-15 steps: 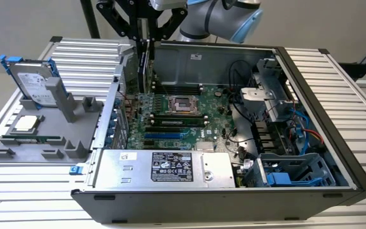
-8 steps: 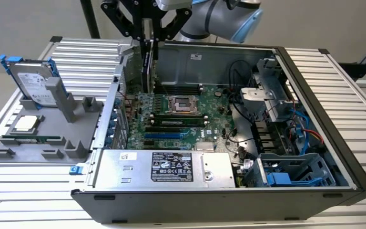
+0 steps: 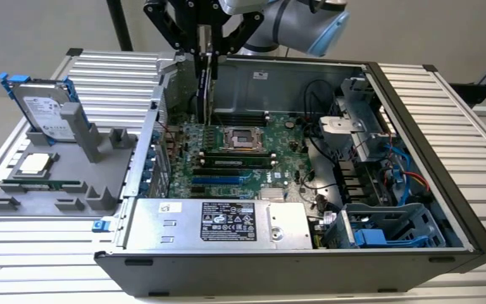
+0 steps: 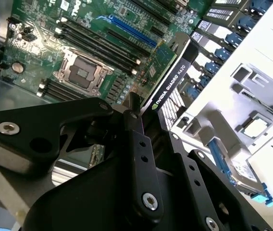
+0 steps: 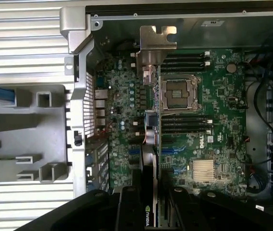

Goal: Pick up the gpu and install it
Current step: 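Pick up the gpu and move the gpu toward the slot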

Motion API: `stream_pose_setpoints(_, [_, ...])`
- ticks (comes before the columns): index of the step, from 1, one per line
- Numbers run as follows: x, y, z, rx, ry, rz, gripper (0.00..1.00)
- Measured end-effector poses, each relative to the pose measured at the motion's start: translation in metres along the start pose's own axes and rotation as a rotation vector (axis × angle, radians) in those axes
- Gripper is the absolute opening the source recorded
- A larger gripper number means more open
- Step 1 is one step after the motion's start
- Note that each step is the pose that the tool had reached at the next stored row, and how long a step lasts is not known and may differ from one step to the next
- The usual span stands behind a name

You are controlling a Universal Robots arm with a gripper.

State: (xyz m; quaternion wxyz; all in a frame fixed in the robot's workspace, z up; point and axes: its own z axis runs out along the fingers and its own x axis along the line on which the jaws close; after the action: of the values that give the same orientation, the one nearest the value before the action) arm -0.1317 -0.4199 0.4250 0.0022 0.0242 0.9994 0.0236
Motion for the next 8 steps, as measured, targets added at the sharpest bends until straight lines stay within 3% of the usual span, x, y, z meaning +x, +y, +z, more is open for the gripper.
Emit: stream_pose_setpoints(8, [-0.0102,0.0005,0.0,0.0,0.0001,0.0,0.0])
